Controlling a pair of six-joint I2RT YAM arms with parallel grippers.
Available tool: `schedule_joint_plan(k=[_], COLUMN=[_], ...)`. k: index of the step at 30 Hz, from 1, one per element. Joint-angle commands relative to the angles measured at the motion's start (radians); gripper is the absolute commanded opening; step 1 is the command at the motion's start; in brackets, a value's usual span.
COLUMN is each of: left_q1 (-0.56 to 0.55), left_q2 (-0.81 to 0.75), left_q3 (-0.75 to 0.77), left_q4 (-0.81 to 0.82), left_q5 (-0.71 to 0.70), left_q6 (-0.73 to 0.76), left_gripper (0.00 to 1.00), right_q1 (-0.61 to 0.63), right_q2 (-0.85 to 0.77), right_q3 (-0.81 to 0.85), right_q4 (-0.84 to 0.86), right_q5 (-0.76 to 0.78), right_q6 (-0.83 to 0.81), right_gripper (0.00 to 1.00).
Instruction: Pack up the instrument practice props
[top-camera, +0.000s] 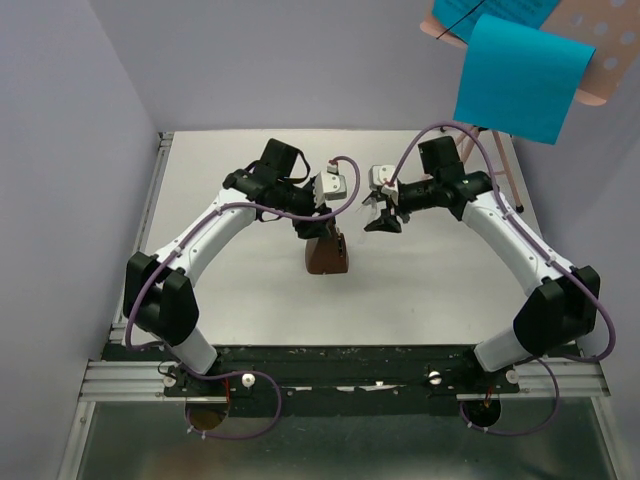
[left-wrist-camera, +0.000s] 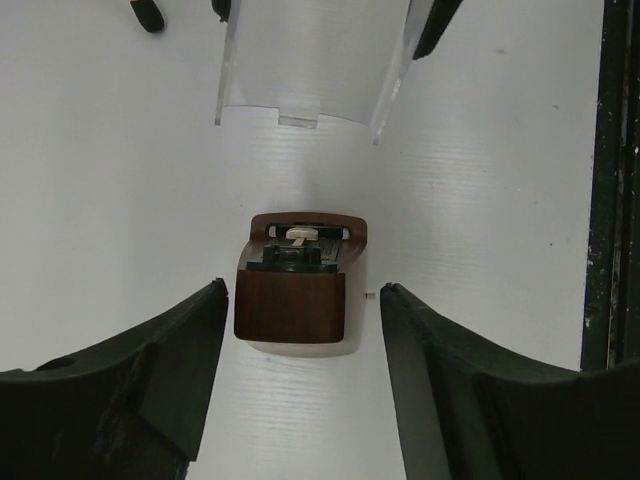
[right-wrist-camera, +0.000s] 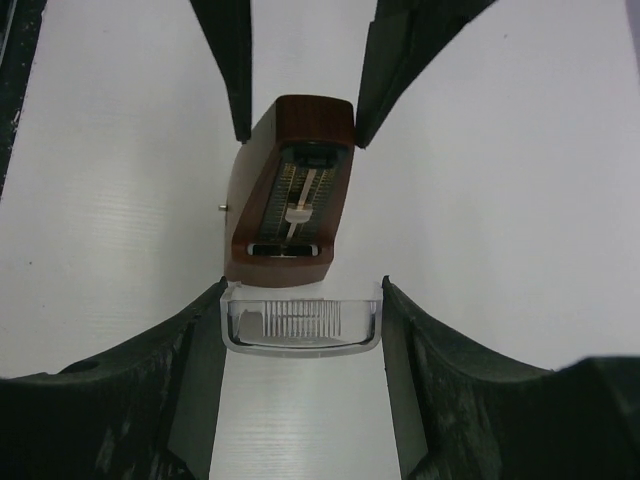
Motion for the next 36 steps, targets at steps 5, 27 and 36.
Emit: schedule_joint_plan(k=[5,27,36], left_q1=[-0.002,-0.003,-0.003], left_q2=[0.012,0.024,0.023], left_q3=[-0.031,-0.035,-0.037], left_q4=[-0.014,-0.024,-0.023], left_q5=[0.016,0.031,0.031], left_q6=[0.046,0.002,-0.004], left_gripper=[0.51,0.0,0.0], right_q1=[0.085,0.121,0.148], right_q2=[0.052,0.135,0.13], right_q3=[-0.011,-0.066,-0.109], right_q4=[0.069,0.21,0.23], right_q5=[0.001,0.056,0.091], right_q6=[-0.051,0.059,0.062], right_gripper=[0.0,0.0,0.0])
